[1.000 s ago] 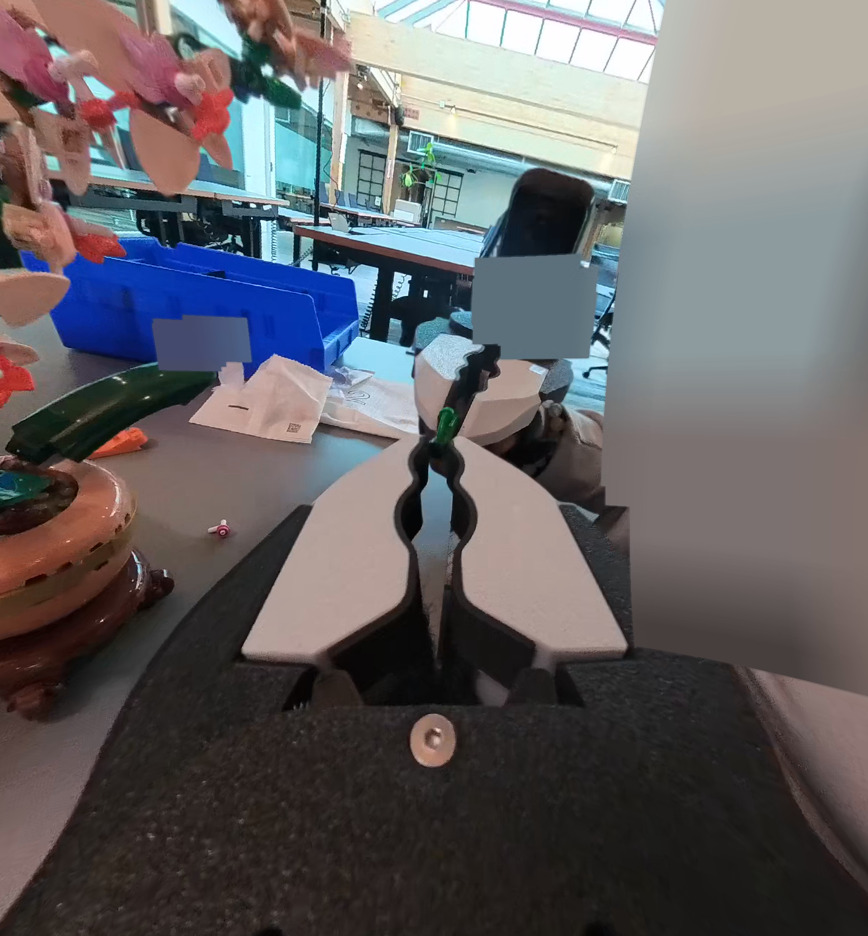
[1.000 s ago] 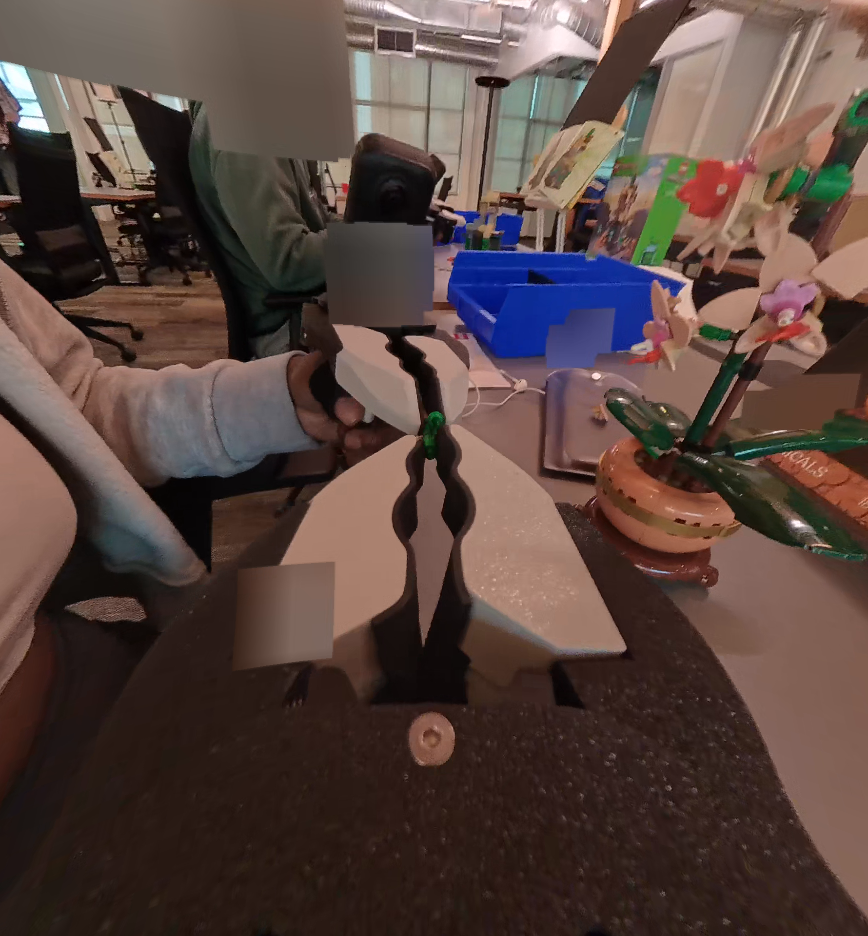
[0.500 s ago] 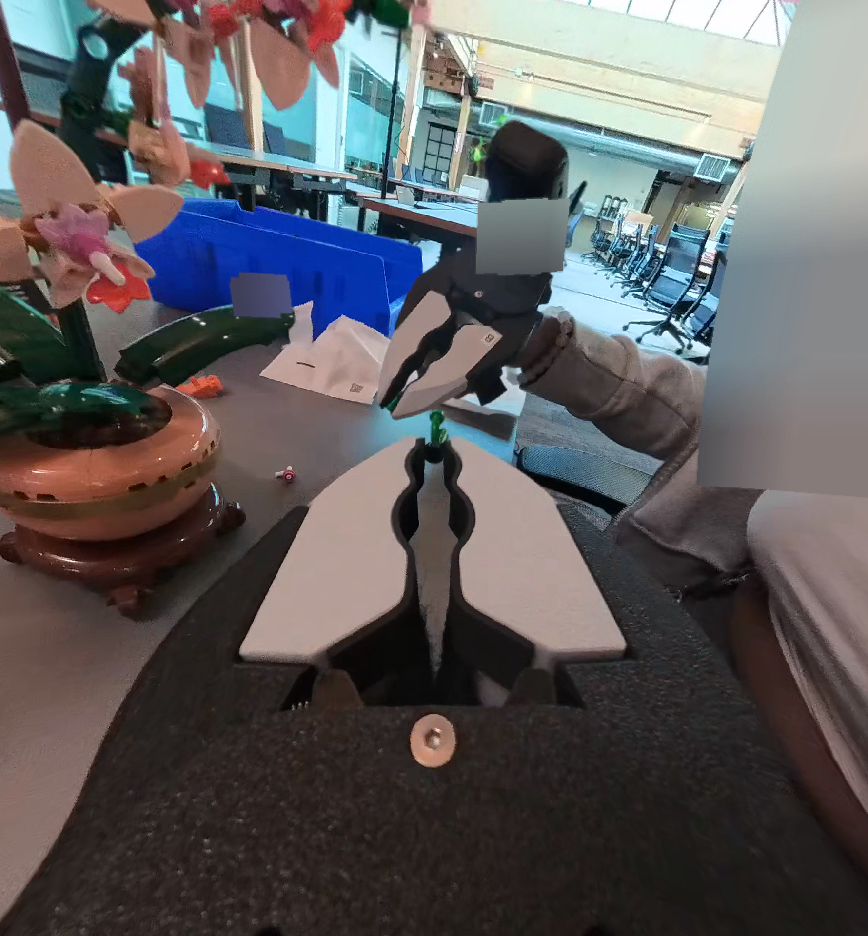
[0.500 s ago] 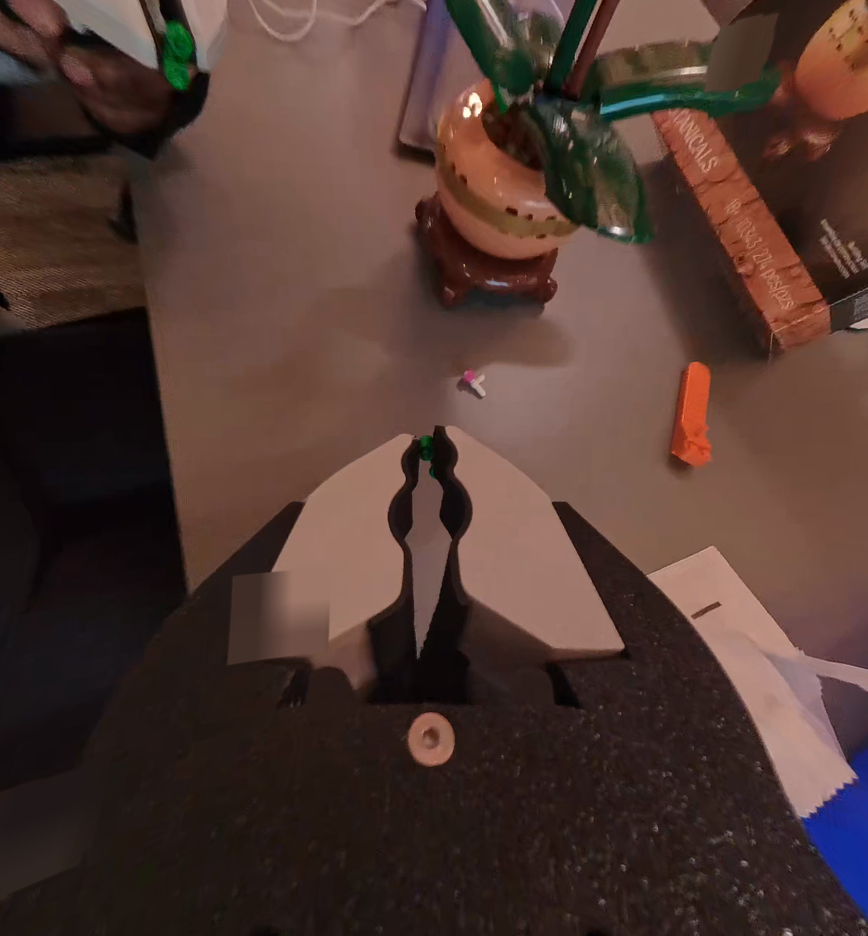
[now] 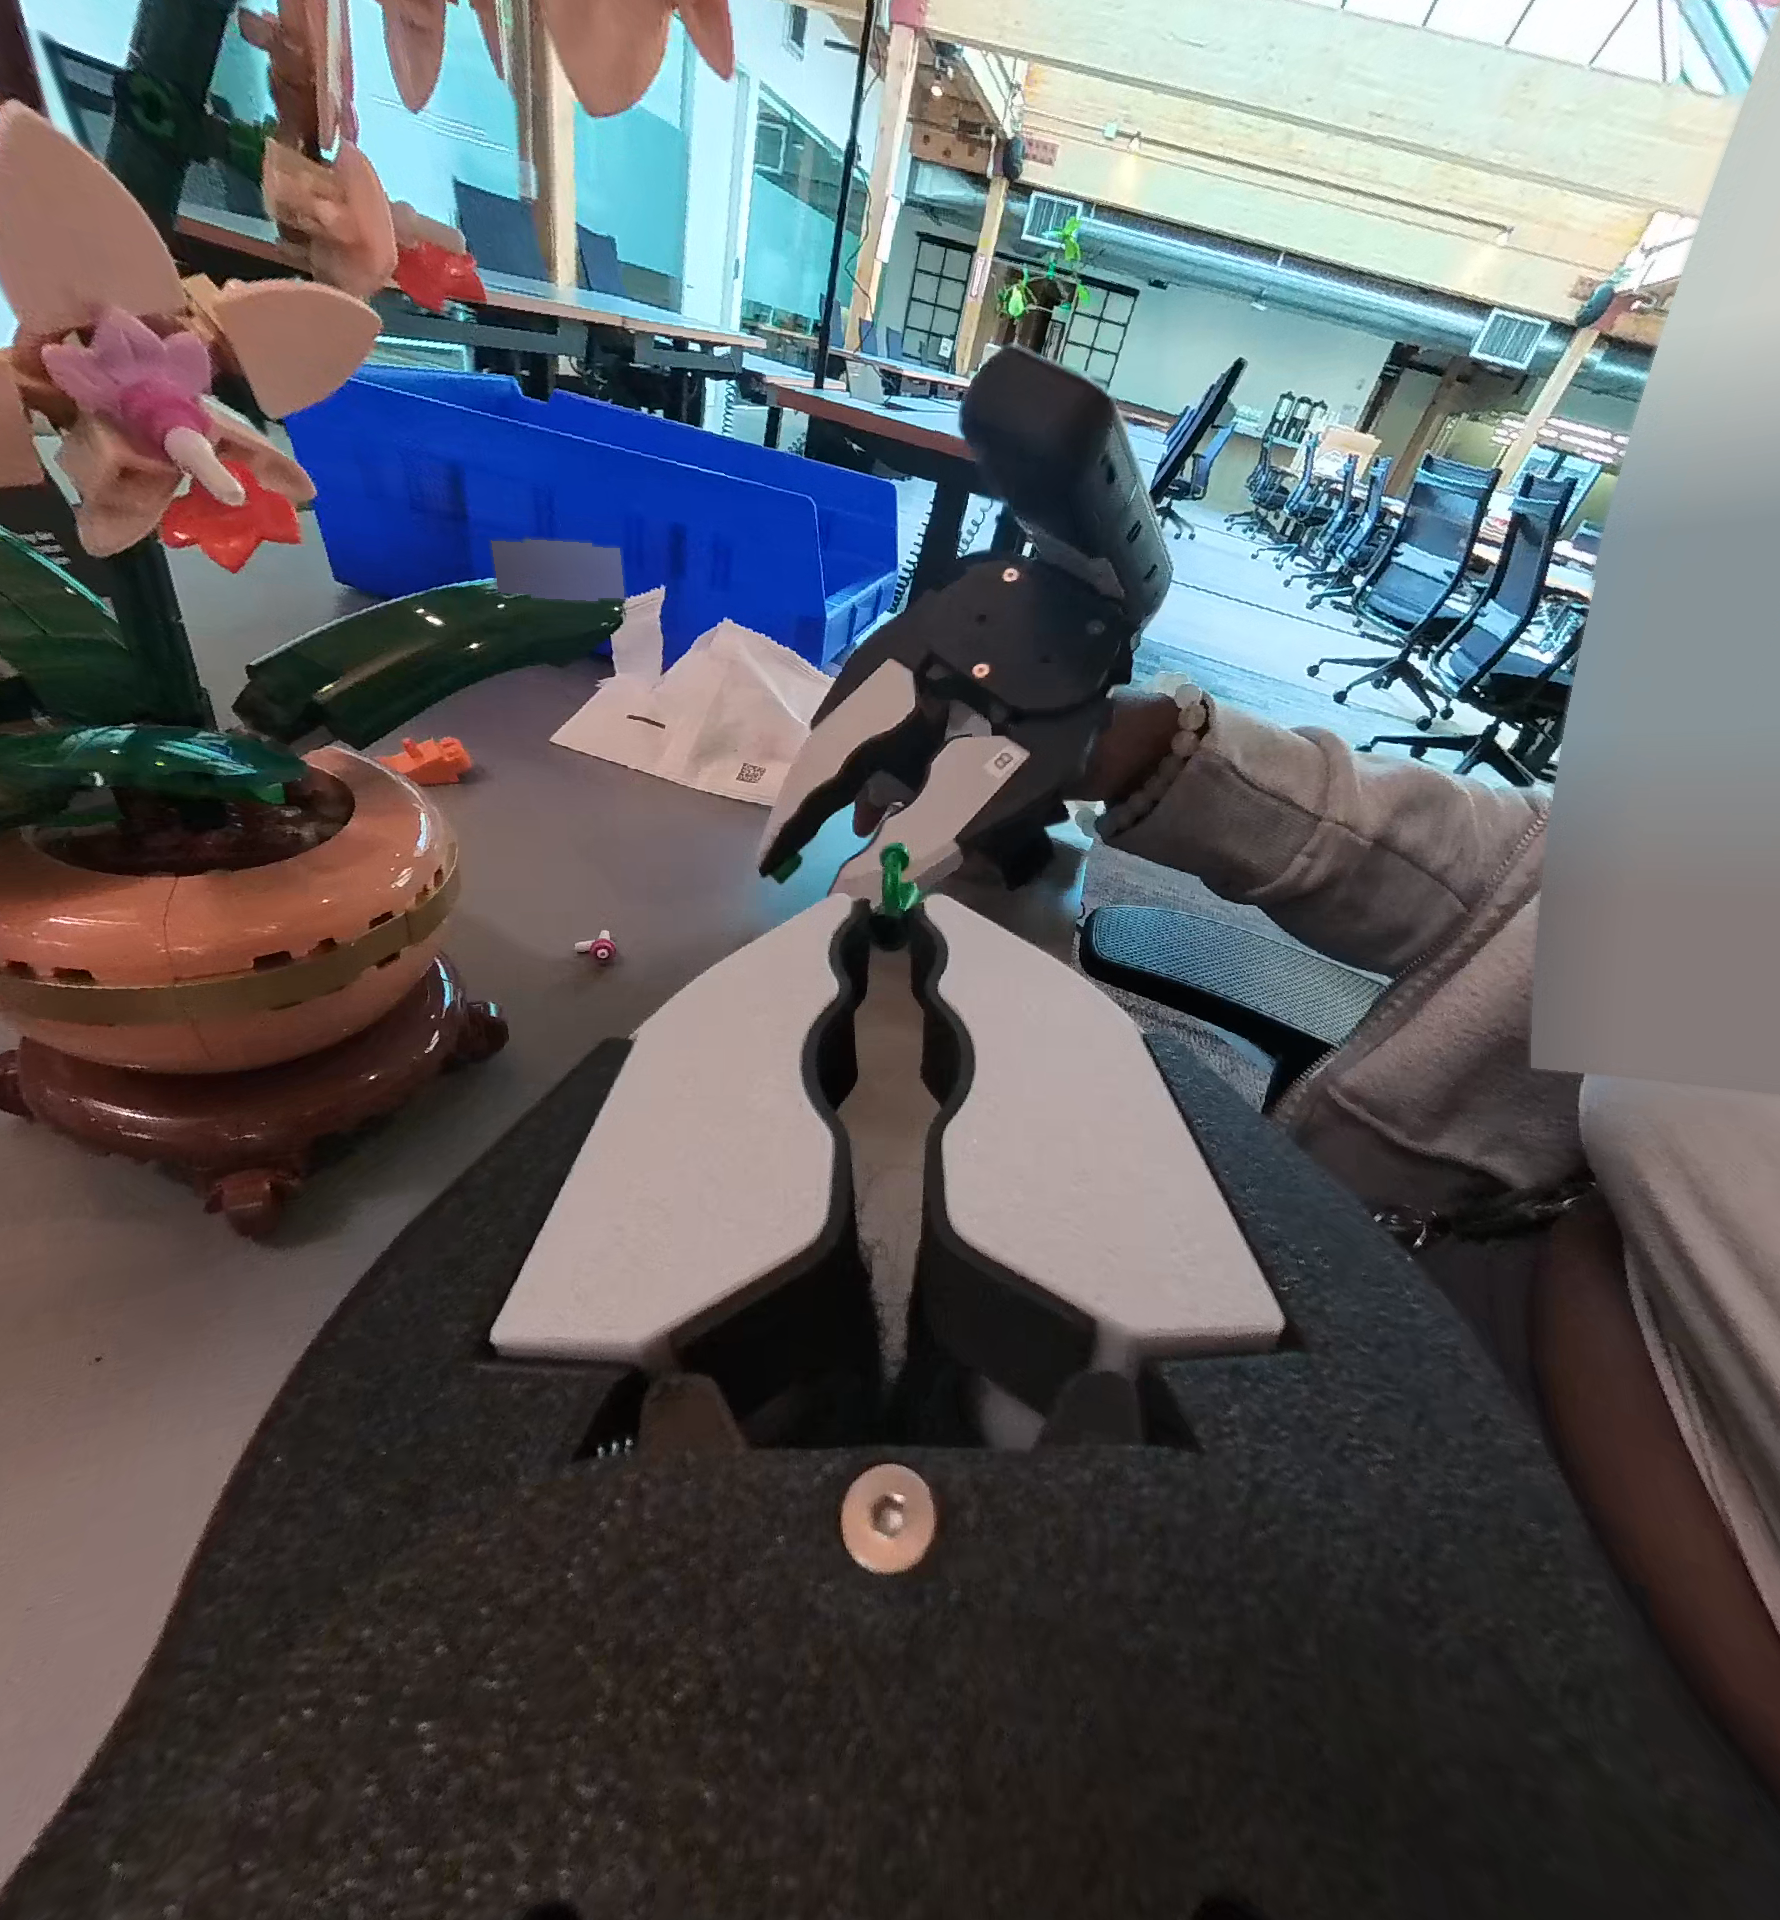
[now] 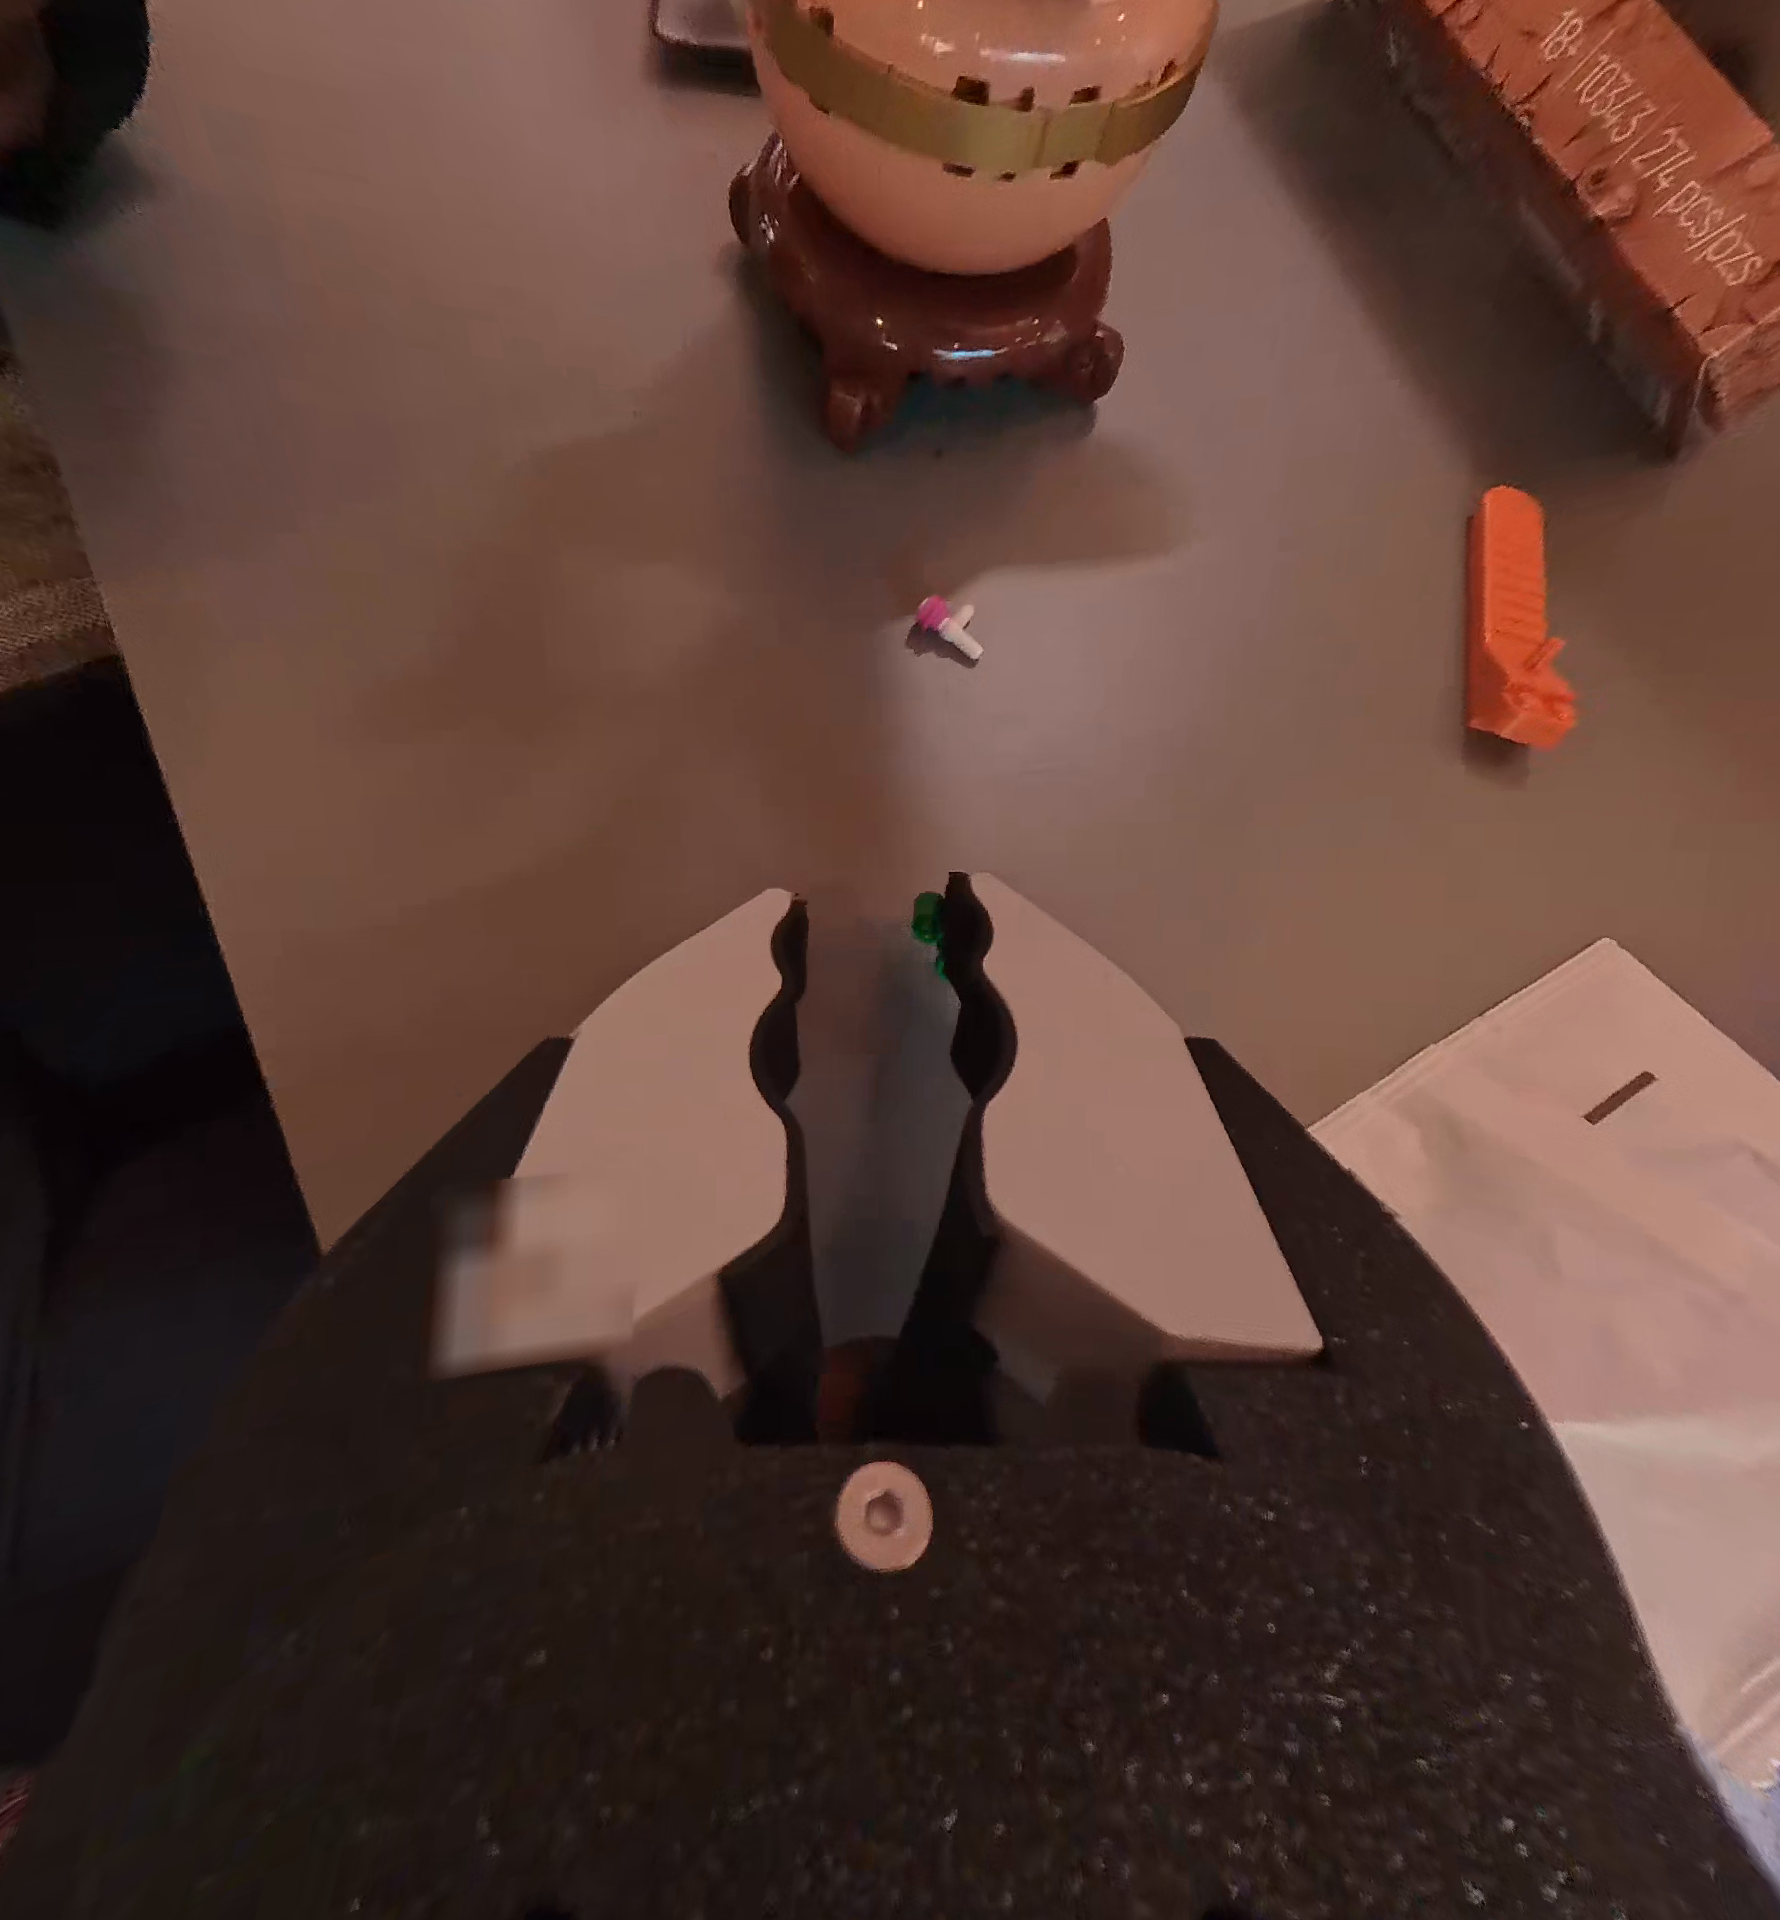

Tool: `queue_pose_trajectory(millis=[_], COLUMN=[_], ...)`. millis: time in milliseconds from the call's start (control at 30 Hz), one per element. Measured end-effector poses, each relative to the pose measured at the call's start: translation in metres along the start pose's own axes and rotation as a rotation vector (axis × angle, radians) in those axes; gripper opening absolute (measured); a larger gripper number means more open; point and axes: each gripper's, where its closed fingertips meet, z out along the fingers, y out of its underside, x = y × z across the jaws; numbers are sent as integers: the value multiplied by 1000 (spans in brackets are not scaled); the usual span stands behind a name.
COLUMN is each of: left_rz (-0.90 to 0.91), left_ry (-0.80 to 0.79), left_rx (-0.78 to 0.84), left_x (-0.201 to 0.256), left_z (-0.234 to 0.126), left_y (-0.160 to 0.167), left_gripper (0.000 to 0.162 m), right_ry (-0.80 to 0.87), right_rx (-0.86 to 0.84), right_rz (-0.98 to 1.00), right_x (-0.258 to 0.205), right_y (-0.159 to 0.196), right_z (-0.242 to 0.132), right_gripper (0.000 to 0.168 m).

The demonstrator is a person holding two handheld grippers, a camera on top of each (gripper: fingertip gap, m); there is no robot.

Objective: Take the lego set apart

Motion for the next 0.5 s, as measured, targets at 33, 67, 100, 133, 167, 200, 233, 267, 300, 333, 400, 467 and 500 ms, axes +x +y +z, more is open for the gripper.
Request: queue_pose_trajectory(millis=[33,67,100,133,167,200,233,267,300,333,400,467,500], left_rz=[0,-3,-6,-7,-4,1,5,8,9,10,11,7,7], left_ry=[2,6,11,13,11,12,12,14,17,19,22,24,24], left_rx=[-2,-3,-3,-5,-8,-10,-13,-17,-18,-19,-20,-20,-20], left_x=[0,1,1,2,2,2,3,4,5,6,6,6,6], left_z=[0,1,1,1,2,2,2,2,2,3,3,3,3], left_y=[0,0,1,1,1,2,2,3,3,3,3,4,4], left_gripper=[7,6,6,6,6,7,7,7,7,6,6,7,6], right_ry=[-15,-35,-60,-103,-113,-102,-94,-111,-137,-169,-173,-113,-102], right_rx=[-9,-48,-60,-73,-78,-89,-99,-92,-48,73,189,63,23], right_rz=[21,49,103,149,167,170,180,207,253,314,429,440,409], right_x=[-2,-5,-8,-14,-16,-15,-16,-19,-22,-25,-25,-24,-27], right_y=[2,7,7,7,7,7,8,6,-1,-18,-28,-7,-4], right_z=[0,1,2,2,2,2,2,2,1,-2,-6,1,0], right_gripper=[28,40,51,65,69,71,80,91,92,92,90,101,104])
